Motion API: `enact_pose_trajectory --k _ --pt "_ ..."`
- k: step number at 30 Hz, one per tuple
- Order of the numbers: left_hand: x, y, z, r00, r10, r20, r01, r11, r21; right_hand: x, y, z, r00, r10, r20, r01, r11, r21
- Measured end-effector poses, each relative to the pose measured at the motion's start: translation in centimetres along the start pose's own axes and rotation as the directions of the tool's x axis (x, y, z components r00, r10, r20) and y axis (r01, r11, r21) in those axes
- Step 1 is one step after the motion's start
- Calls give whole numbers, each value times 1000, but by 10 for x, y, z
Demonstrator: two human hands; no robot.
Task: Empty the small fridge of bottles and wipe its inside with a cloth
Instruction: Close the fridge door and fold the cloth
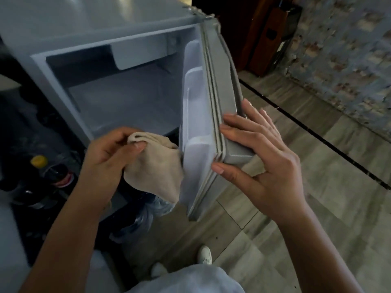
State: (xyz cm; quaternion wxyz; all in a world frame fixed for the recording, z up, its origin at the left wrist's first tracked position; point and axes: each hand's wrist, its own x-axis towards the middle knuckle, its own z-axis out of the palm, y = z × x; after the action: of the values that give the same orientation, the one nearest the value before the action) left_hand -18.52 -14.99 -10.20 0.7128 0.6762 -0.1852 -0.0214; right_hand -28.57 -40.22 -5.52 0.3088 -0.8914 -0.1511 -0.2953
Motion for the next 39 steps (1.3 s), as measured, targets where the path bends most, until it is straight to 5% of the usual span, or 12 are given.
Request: enact_pose_trajectory --k 11,23,27,32,39 --pt "-32 -10 -77 962 8 -272 -5 1000 12 62 -28 86 965 -225 135 221 974 48" --pt "-54 -14 -111 884 7 -468 -8 1000 0 126 -30 172 923 -385 21 382 921 80" --pt "-53 -21 -113 850 -6 -527 3 1000 -6 147 -31 196 907 -421 -10 422 906 31" --pt "-50 -25 -117 812 -9 -583 -2 1000 -17 170 -40 218 903 -398 161 416 903 -106" --pt "-52 -25 -122 783 1 -622 -12 1000 -13 197 -41 244 913 -355 202 398 883 -247"
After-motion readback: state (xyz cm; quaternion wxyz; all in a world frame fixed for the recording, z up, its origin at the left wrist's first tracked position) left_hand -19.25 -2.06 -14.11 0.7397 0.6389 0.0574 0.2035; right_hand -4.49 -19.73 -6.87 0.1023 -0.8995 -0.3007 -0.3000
